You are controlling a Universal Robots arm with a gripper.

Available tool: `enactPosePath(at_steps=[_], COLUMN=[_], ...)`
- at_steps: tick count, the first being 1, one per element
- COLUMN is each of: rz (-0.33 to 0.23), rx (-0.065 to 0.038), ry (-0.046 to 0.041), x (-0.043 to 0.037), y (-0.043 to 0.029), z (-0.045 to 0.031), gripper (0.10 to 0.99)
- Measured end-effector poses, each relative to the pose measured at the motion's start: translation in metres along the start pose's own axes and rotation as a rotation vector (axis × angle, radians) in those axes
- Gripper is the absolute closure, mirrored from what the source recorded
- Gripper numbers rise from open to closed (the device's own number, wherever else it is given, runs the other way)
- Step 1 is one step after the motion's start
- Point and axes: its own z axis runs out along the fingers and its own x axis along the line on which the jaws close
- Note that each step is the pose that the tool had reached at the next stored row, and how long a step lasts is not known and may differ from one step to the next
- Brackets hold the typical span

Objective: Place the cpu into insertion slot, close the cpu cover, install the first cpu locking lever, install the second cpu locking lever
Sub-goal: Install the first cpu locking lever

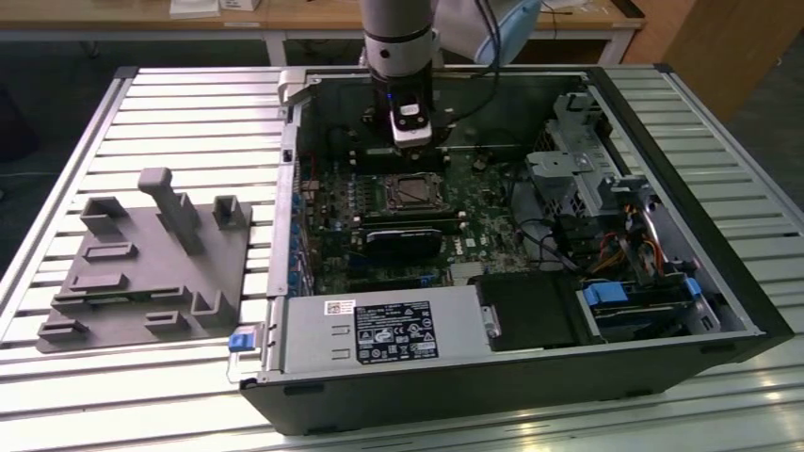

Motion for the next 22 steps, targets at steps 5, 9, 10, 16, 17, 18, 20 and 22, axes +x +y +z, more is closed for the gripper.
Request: enactPosePath(at_steps=[5,9,10,16,17,18,20,22], rz=[-0.001,-0.003,-0.003,-0.003,-0.003,-0.005,-0.018,-0.044], rx=[0.043,0.055,0.057,0.060,0.061,0.060,0.059,0.057], ry=[0.0308,0.0243,0.0232,0.0211,0.0211,0.0211,0.0219,0.0234], x=[-0.0047,-0.0087,-0.0098,-0.0162,-0.0164,-0.0165,-0.0166,-0.0168], y=[-0.0028,-0.0097,-0.0117,-0.0234,-0.0237,-0.0239,-0.0240,-0.0240], z=[0.0001,-0.0001,-0.0001,-0.0004,-0.0003,-0.0003,-0.0001,0.0002], gripper=[0.980,0.980,0.980,0.980,0.980,0.980,0.980,0.980])
